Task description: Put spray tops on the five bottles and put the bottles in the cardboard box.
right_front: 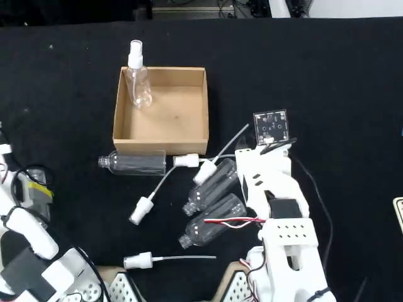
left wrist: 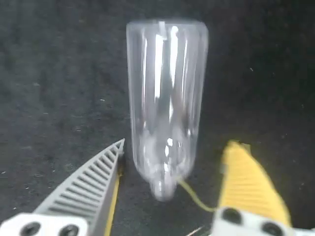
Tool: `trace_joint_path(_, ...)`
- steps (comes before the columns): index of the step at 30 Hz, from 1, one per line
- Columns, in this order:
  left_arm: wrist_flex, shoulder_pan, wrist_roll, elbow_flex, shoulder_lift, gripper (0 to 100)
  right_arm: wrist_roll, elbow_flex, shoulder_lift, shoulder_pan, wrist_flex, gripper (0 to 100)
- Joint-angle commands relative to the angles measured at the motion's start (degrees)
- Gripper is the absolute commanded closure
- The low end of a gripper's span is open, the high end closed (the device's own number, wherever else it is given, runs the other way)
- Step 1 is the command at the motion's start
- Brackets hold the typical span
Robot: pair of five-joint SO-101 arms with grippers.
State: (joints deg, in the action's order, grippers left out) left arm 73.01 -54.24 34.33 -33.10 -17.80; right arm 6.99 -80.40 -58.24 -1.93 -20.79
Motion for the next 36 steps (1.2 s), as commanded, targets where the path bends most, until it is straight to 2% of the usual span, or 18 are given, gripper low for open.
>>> trace_joint_path(1, -0.79, -2.86, -0.26, 7.34, 0.26, 67, 0.09, 0.57, -0.04, 1.05, 1.23, 97.6)
trace_joint_path(4, -0.79, -5.49, 3.43, 10.15, 0.35, 67, 0.09, 0.57, -0.04, 1.05, 1.23, 97.6)
trace_joint_path(8, -1.49, -10.77, 13.01, 12.09, 0.44, 68, 0.09, 0.57, -0.04, 1.05, 1.23, 97.6)
trace_joint_path(12, -10.46, -16.57, 21.71, 8.13, 0.44, 70, 0.09, 0.57, -0.04, 1.05, 1.23, 97.6)
trace_joint_path(18, -22.68, -21.41, 28.75, -3.56, 0.35, 70, 0.09, 0.57, -0.04, 0.97, 1.32, 97.6)
trace_joint_path(22, -22.24, -19.30, 28.48, -9.27, -0.26, 70, 0.09, 0.48, -0.04, -0.88, 1.23, 97.6)
trace_joint_path(28, -7.21, -11.47, 27.52, -8.84, -0.35, 70, 0.09, 0.48, 0.22, -1.32, 1.23, 97.6)
trace_joint_path(31, -1.93, -6.20, 21.27, -6.29, -0.26, 70, 0.09, 0.48, 0.22, -1.32, 1.23, 97.6)
trace_joint_path(36, -3.69, 3.65, 8.26, -5.41, -0.26, 70, 0.18, 0.13, 0.13, -1.23, 1.14, 97.6)
